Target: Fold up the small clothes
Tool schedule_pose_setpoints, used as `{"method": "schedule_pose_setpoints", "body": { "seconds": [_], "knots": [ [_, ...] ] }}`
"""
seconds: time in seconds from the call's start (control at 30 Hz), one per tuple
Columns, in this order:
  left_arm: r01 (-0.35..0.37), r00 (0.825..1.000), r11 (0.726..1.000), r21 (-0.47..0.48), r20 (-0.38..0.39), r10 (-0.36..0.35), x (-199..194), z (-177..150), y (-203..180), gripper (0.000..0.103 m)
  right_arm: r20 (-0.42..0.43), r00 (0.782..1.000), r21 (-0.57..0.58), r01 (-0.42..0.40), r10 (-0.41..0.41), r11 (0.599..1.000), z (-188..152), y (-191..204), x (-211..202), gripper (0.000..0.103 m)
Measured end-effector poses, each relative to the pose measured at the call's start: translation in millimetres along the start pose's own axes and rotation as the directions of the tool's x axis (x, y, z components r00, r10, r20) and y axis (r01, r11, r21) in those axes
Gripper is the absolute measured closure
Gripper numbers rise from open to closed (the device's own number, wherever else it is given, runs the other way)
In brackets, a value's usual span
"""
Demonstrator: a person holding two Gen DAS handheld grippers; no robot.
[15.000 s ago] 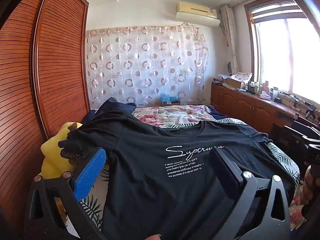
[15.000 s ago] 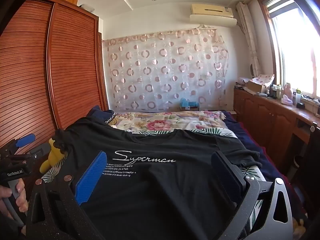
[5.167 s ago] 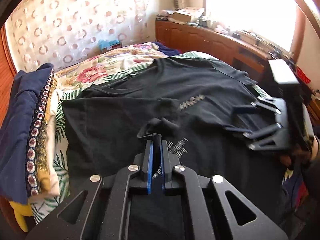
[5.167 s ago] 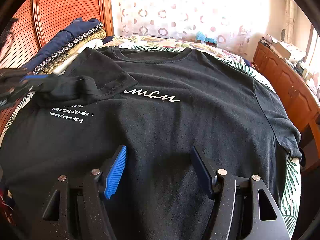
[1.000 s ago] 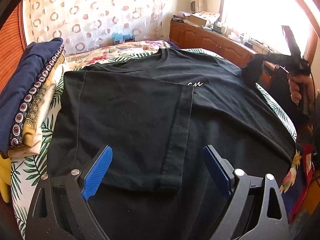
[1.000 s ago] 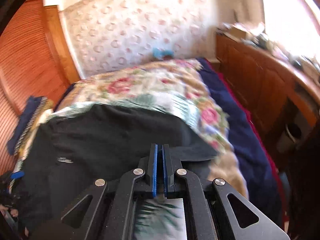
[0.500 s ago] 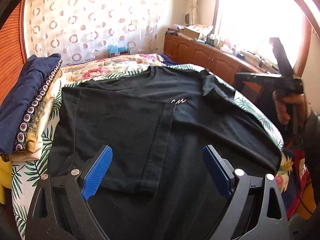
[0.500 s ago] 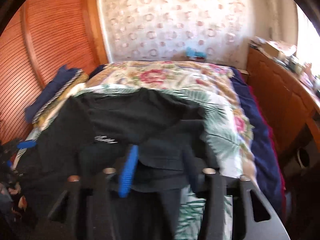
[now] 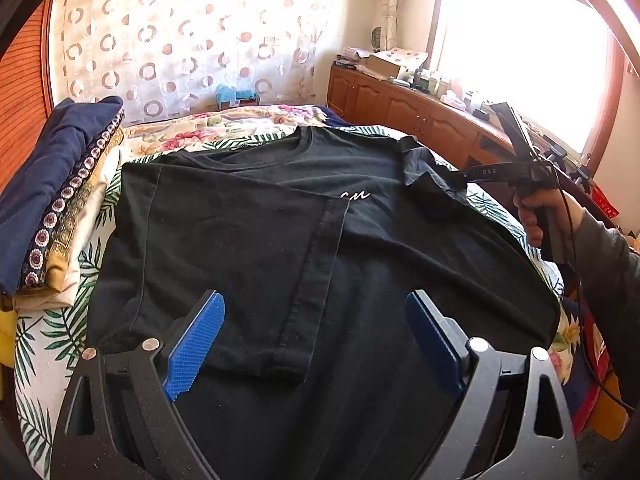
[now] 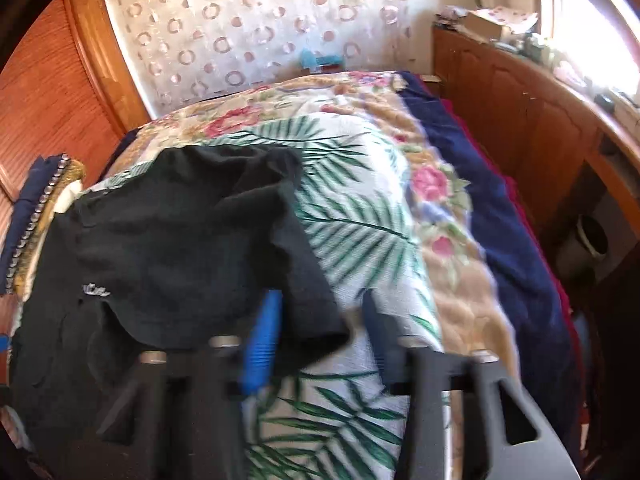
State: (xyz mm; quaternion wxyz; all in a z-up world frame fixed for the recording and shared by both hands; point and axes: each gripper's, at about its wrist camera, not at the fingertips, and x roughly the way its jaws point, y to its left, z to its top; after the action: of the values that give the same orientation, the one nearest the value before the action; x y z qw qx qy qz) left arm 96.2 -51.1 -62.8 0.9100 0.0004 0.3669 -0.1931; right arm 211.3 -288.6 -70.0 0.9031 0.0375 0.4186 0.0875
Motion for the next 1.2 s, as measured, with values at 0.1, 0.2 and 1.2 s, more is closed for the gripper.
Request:
{"method": "schedule_pose_setpoints", "body": {
  "seconds": [0.1, 0.2, 1.2],
  "knots": [
    [-0.001, 1.0, 1.0, -0.009, 0.003, 0.001, -1, -2, 3, 0.011, -0.012, 0.999, -0.06, -0.045, 0.044, 0.997, 4, 12, -3, 0.1],
    [-0.003, 1.0, 1.0, -0.021, 0.006, 0.003, -3, -4, 6, 0.011, 0.024, 0.996, -0.127, -0.088, 0.091, 0.988, 24, 39, -8, 0.1],
    [-0.01, 1.0, 0.998, -0.062, 0.001, 0.01, -3, -6, 14, 0.011, 0.026, 0.991, -0.373, -0.114, 0.133, 0.921, -24, 148, -32, 0.06]
  ]
}}
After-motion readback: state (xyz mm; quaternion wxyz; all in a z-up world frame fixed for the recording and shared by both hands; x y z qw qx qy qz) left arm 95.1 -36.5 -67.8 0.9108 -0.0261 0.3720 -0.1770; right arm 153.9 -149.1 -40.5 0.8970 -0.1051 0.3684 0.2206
